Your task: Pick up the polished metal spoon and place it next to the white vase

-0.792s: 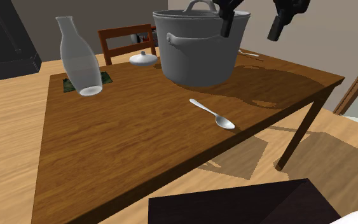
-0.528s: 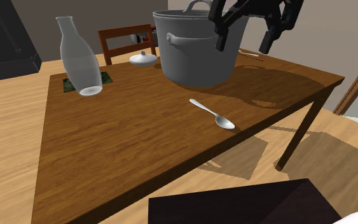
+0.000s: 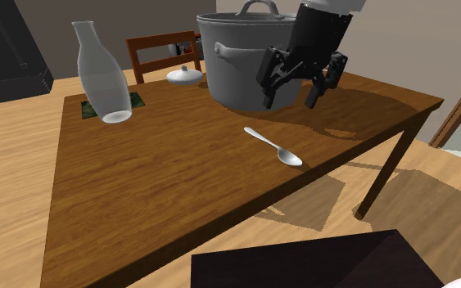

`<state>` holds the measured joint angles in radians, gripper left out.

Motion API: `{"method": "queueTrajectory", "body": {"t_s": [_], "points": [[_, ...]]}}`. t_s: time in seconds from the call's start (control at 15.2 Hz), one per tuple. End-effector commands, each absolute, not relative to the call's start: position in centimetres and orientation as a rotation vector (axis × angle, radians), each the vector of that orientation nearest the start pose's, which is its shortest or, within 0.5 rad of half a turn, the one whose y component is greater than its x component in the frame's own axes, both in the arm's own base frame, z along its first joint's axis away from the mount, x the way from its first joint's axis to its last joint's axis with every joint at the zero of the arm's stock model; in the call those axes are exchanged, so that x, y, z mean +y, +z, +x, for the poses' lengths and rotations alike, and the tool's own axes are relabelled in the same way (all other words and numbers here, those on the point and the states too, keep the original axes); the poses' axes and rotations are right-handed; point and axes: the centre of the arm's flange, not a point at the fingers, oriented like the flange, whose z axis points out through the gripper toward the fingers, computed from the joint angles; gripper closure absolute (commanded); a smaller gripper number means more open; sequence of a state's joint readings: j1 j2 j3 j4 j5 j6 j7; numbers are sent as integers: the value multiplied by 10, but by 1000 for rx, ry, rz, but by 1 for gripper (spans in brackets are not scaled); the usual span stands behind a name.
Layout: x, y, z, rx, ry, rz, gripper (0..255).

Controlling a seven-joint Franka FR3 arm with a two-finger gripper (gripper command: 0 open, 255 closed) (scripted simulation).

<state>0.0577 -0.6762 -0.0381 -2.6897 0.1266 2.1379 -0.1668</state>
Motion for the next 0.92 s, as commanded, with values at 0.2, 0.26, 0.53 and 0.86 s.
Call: {"method": "queueTrajectory", "body": {"t_s": [0.2, 0.26, 0.53, 0.86], "points": [[19, 388, 379, -292, -291, -2972, 0], [20, 377, 385, -311, -307, -2966, 0], [23, 356, 391, -319, -315, -2963, 0], [27, 333, 396, -319, -315, -2963, 0]]}}
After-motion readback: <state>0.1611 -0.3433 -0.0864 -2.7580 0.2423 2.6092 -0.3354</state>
